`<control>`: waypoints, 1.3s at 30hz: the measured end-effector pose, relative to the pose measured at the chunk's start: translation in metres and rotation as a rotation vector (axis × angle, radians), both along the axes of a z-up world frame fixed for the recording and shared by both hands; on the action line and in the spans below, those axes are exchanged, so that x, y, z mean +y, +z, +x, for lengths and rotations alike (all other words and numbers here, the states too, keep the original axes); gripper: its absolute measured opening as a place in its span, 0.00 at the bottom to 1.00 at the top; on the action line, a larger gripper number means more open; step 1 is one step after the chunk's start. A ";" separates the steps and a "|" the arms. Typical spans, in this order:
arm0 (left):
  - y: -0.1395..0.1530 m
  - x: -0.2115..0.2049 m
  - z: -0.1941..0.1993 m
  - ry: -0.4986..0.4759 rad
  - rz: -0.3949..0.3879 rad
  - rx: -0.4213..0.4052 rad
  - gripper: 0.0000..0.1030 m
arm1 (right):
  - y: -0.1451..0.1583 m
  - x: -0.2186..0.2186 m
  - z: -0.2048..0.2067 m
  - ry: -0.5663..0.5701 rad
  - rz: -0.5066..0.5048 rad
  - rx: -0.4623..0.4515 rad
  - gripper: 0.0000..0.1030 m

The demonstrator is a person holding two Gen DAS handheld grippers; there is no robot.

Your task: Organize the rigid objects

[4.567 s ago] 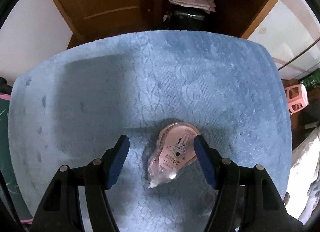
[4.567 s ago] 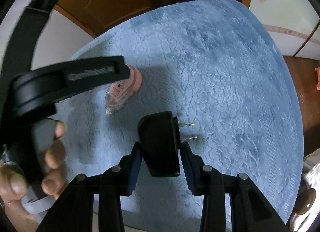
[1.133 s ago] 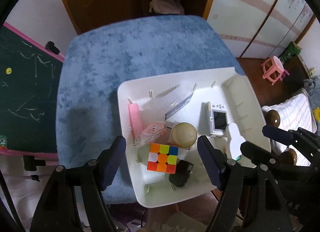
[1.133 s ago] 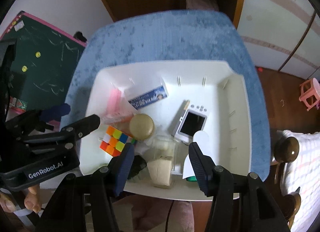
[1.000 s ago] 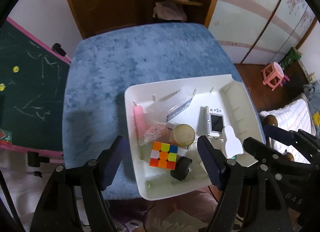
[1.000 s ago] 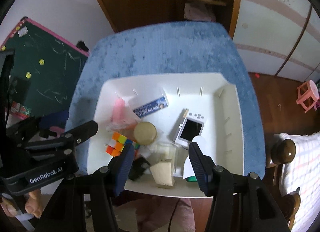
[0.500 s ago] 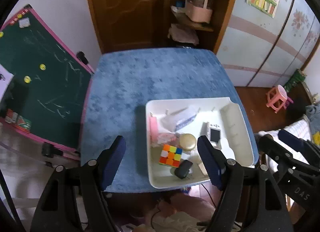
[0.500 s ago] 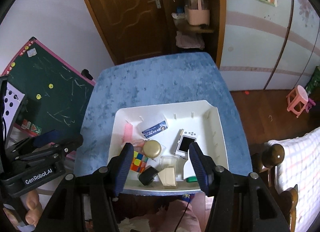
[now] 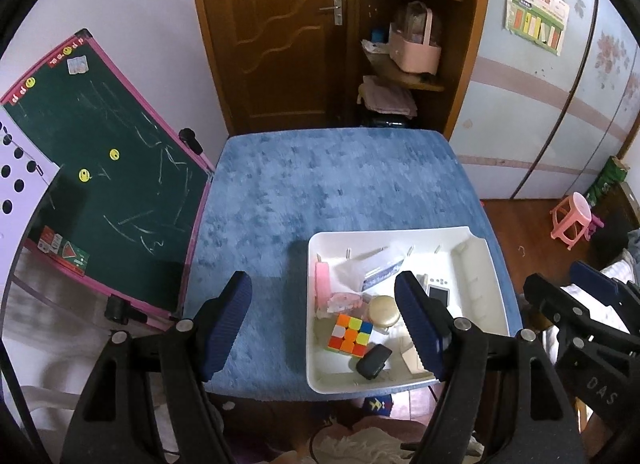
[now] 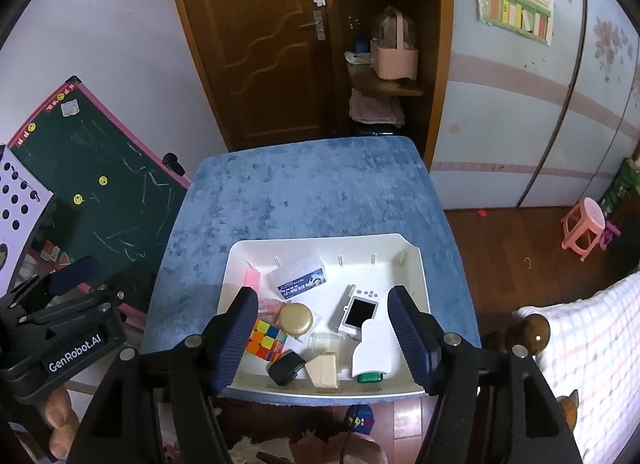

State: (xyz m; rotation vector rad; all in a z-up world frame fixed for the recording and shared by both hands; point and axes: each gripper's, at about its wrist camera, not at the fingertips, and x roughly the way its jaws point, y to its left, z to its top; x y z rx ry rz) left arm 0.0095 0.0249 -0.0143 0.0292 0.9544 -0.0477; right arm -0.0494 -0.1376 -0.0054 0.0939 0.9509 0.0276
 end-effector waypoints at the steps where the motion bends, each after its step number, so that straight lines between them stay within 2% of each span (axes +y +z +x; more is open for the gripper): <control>1: 0.001 0.000 0.000 0.003 0.002 -0.003 0.75 | 0.001 -0.001 0.002 0.000 0.001 0.000 0.66; 17: 0.001 -0.002 0.008 0.029 0.016 0.012 0.75 | 0.007 0.000 0.018 0.018 -0.009 -0.022 0.66; 39: -0.005 -0.004 0.012 0.029 0.011 0.037 0.75 | 0.007 0.003 0.020 0.014 -0.013 -0.026 0.66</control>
